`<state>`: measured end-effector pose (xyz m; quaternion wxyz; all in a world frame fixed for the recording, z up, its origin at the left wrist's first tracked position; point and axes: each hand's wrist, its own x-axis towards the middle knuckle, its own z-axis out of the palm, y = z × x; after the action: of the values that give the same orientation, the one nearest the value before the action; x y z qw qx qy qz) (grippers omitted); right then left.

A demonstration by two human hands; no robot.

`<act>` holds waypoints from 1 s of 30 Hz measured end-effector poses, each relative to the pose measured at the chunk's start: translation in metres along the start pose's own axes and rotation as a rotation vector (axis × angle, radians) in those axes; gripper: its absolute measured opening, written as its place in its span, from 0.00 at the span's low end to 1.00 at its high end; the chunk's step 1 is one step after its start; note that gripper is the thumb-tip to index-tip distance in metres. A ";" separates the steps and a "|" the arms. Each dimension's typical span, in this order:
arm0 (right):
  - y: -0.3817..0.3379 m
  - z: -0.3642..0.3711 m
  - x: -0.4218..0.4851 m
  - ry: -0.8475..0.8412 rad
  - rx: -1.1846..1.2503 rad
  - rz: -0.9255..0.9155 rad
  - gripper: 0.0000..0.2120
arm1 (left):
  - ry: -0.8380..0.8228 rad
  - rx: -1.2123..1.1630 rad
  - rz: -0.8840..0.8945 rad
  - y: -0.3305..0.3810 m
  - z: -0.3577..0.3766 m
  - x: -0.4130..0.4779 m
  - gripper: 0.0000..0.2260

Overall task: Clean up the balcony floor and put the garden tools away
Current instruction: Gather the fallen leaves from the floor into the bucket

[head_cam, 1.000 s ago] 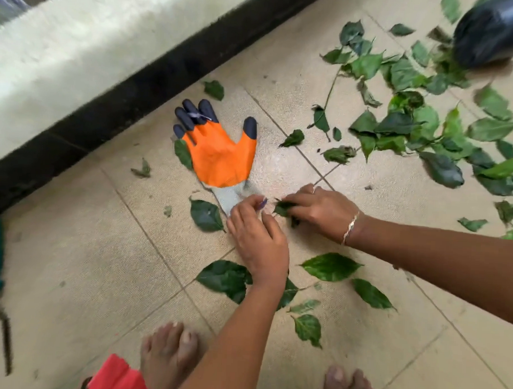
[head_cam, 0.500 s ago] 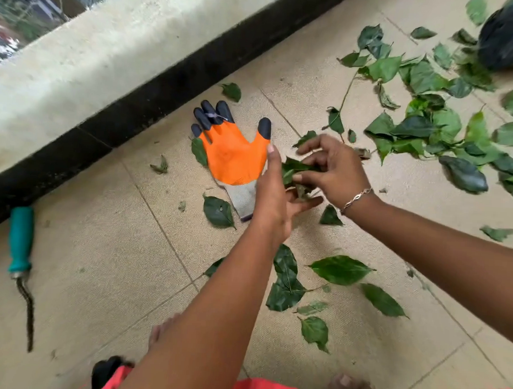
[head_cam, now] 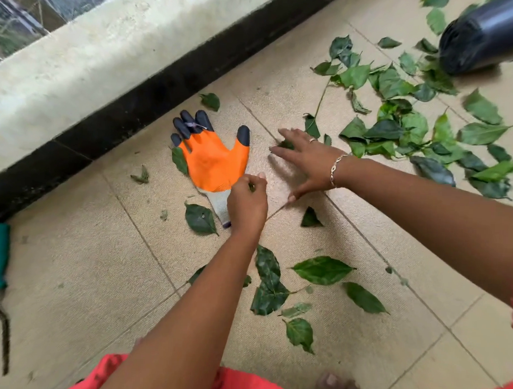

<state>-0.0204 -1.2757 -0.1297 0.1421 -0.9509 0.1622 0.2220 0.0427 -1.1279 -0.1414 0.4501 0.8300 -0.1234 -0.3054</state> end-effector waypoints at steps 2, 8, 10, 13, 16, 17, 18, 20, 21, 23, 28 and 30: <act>-0.005 0.010 -0.005 -0.040 0.001 -0.010 0.49 | -0.015 0.142 0.181 -0.006 -0.006 -0.012 0.12; -0.021 0.076 -0.071 0.047 -0.013 -0.139 0.42 | -0.172 0.873 0.781 -0.064 -0.031 -0.046 0.25; -0.017 0.094 -0.089 0.274 -0.021 -0.245 0.32 | -0.176 0.991 0.928 -0.082 -0.037 -0.055 0.31; -0.005 0.097 -0.105 0.411 -0.049 -0.311 0.19 | -0.155 1.068 1.031 -0.104 -0.037 -0.063 0.34; 0.002 0.084 -0.097 0.425 0.014 -0.240 0.15 | -0.111 1.111 1.066 -0.109 -0.034 -0.061 0.26; 0.001 0.080 -0.094 0.422 0.063 -0.202 0.14 | -0.108 1.107 1.070 -0.107 -0.032 -0.057 0.23; -0.001 0.079 -0.093 0.415 0.128 -0.174 0.14 | -0.110 1.097 1.084 -0.105 -0.030 -0.052 0.21; -0.011 0.080 -0.097 0.363 0.277 -0.087 0.14 | -0.134 1.068 1.117 -0.100 -0.027 -0.042 0.19; -0.018 0.083 -0.102 0.330 0.315 -0.039 0.15 | -0.152 1.057 1.129 -0.099 -0.025 -0.038 0.18; -0.031 0.093 -0.114 0.355 0.234 -0.074 0.13 | -0.159 1.039 1.155 -0.101 -0.023 -0.036 0.13; -0.046 0.133 -0.147 0.178 -0.012 -0.310 0.36 | -0.093 1.020 1.136 -0.101 -0.021 -0.044 0.09; -0.059 0.144 -0.158 0.081 -0.122 -0.347 0.41 | -0.087 1.028 1.143 -0.100 -0.020 -0.045 0.10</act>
<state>-0.1869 -1.1342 -0.1685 0.1140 -0.9796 -0.0124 0.1653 0.0127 -1.0361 -0.1976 0.0906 0.7294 -0.6770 0.0378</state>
